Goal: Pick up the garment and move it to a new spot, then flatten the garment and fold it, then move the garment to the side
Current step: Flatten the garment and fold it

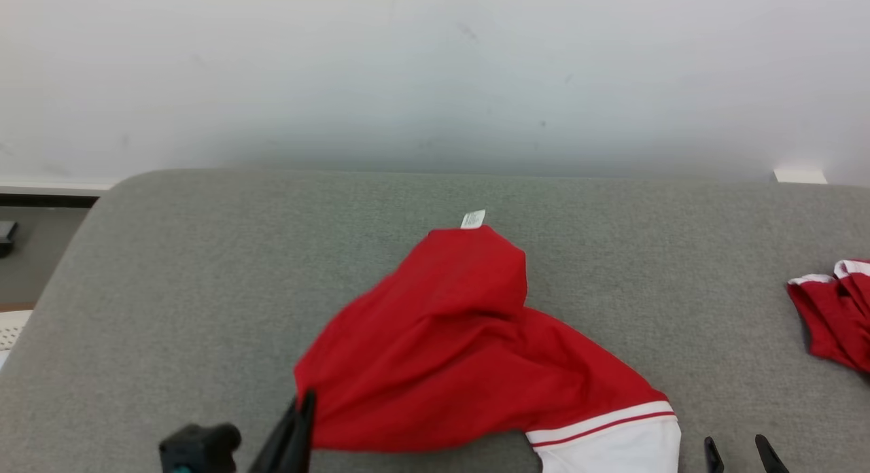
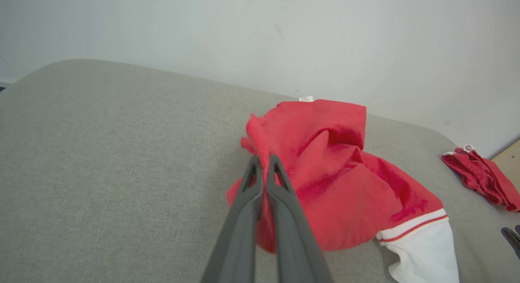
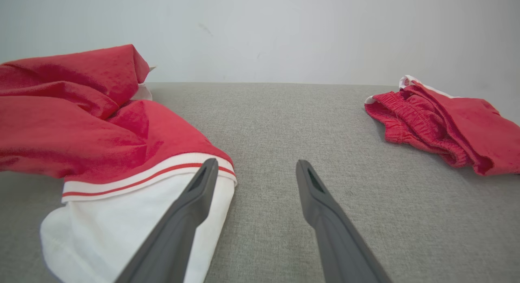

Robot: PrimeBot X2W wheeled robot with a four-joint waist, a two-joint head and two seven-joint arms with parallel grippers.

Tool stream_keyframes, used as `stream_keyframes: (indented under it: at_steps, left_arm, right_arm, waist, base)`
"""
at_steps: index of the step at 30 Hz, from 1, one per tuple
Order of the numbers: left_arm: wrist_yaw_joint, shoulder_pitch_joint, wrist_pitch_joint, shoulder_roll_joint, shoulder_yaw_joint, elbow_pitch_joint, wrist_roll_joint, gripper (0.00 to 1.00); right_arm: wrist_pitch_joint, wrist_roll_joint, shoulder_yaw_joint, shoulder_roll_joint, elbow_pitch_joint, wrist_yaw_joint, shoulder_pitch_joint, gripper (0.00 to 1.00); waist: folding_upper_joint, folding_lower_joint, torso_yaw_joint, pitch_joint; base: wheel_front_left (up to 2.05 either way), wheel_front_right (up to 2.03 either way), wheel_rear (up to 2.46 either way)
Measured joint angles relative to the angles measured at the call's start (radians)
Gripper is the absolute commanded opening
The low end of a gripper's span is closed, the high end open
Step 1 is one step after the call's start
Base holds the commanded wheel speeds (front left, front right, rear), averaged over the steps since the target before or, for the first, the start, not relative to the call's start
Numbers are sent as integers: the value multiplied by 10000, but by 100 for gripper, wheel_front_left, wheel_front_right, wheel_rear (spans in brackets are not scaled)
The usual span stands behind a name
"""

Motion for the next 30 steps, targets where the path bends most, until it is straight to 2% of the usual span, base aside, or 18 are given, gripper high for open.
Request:
stream_keyframes:
  at_steps: [3,6,9,15,16,17,18,19,23,30]
  left_arm:
    - [249,613,203,35,-88,-176,-159,0]
    - [330,865,203,27,-17,314,-366,0]
    - [203,851,-98,-142,107,1269,-506,0]
    - [-556,34,-991,-913,52,3866,-456,2]
    - [-698,-160,-1139,-1049,86,4312,-456,10]
    - [-800,-364,-1237,-1225,150,4761,-510,39]
    - [-928,-580,-1262,-1294,2,5239,-399,74]
    - [-1060,-756,-1335,-1361,-33,5653,-322,100]
    - [-1440,-1497,-1590,-1605,12,6947,-128,100]
    - [-1461,-1825,-1801,-1661,259,8184,629,100]
  right_arm:
    - [0,-2,23,0,-6,0,-3,100]
    - [0,-8,81,-4,2,0,-13,100]
    - [0,-8,161,-40,12,0,-53,100]
    - [0,-8,261,-86,19,0,-235,100]
    - [0,-8,240,-94,27,0,-235,100]
    - [0,-8,251,-92,35,0,-238,100]
    - [0,-8,280,-92,48,0,-249,100]
    - [0,-8,314,-96,61,0,-265,100]
    - [0,-8,305,-125,79,0,-407,100]
    - [0,-8,226,-148,98,0,-414,100]
  waist:
    - [0,0,178,-85]
    - [0,0,208,-108]
    - [0,0,146,-32]
    - [0,0,-112,245]
    - [0,0,-149,308]
    - [0,0,-177,368]
    - [0,1,-212,420]
    - [0,1,-253,468]
    - [0,1,-387,617]
    - [0,1,-494,524]
  base:
    - [0,0,0]
    - [0,0,0]
    - [0,0,0]
    - [0,0,0]
    - [0,0,0]
    - [0,0,0]
    - [0,0,0]
    - [0,0,0]
    - [0,0,0]
    - [0,0,0]
